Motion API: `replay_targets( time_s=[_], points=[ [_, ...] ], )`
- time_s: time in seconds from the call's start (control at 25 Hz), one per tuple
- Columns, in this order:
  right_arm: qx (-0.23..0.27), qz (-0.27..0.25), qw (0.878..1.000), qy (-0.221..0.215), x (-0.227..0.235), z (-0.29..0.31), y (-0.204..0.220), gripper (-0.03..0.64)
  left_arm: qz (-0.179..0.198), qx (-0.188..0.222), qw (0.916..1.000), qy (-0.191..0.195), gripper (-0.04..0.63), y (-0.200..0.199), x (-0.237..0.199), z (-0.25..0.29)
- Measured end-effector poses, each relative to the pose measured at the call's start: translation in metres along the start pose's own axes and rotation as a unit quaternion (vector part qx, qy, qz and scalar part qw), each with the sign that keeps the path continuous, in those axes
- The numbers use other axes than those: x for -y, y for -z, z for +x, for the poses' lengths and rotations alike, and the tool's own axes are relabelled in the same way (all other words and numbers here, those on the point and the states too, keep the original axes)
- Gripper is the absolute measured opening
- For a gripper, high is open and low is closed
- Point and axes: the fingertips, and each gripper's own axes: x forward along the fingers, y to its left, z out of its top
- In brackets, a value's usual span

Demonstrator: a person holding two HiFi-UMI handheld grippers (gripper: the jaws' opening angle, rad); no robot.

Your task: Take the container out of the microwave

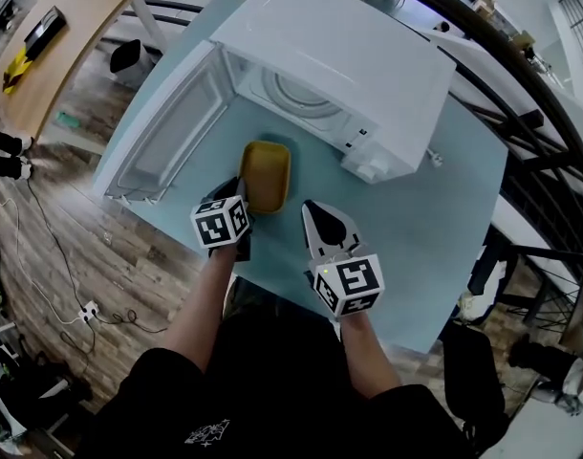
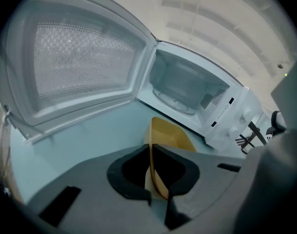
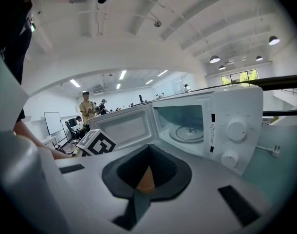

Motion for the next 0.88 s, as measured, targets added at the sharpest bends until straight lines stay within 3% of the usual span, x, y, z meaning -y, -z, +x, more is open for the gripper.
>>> replay_targets(
  time_s=[0.56,0.88],
  points=[
    [-0.001,0.007,1.000,-0.003,0.002,-0.032,0.011,0.007,0.020,-0.009,0.9998,0.001,0.053,0.016,-0.001,0.000],
    [0.025,0.001,1.000,-0.008,-0.003,-0.066,-0.003,0.007,0.049,0.017,0.9984,-0.023,0.087,0.011,0.006,-0.047]
  ],
)
